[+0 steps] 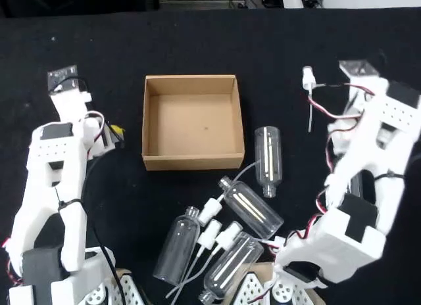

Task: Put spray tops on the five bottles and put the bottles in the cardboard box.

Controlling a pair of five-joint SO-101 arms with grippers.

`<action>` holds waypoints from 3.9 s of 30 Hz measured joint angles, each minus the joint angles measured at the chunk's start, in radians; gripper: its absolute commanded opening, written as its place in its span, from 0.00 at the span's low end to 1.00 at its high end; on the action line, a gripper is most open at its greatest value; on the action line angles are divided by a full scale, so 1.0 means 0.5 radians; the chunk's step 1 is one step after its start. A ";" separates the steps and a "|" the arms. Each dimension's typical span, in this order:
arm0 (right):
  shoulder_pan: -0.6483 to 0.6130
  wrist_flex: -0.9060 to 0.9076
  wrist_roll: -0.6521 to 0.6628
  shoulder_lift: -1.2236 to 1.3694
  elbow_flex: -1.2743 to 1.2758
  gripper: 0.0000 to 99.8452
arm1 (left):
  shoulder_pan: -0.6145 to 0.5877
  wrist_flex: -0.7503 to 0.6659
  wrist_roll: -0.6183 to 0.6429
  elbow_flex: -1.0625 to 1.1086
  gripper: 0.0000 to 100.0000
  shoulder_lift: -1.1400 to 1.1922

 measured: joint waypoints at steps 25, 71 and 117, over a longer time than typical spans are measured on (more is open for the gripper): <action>0.187 -0.694 0.338 0.000 0.700 0.34 | 0.000 -0.147 0.000 0.107 0.27 0.000; 0.187 -3.910 -0.672 0.071 1.663 0.01 | 0.000 -0.304 0.000 0.212 0.27 0.000; 0.206 -4.855 -0.930 0.129 2.317 0.33 | 0.000 -0.377 0.000 0.212 0.27 0.000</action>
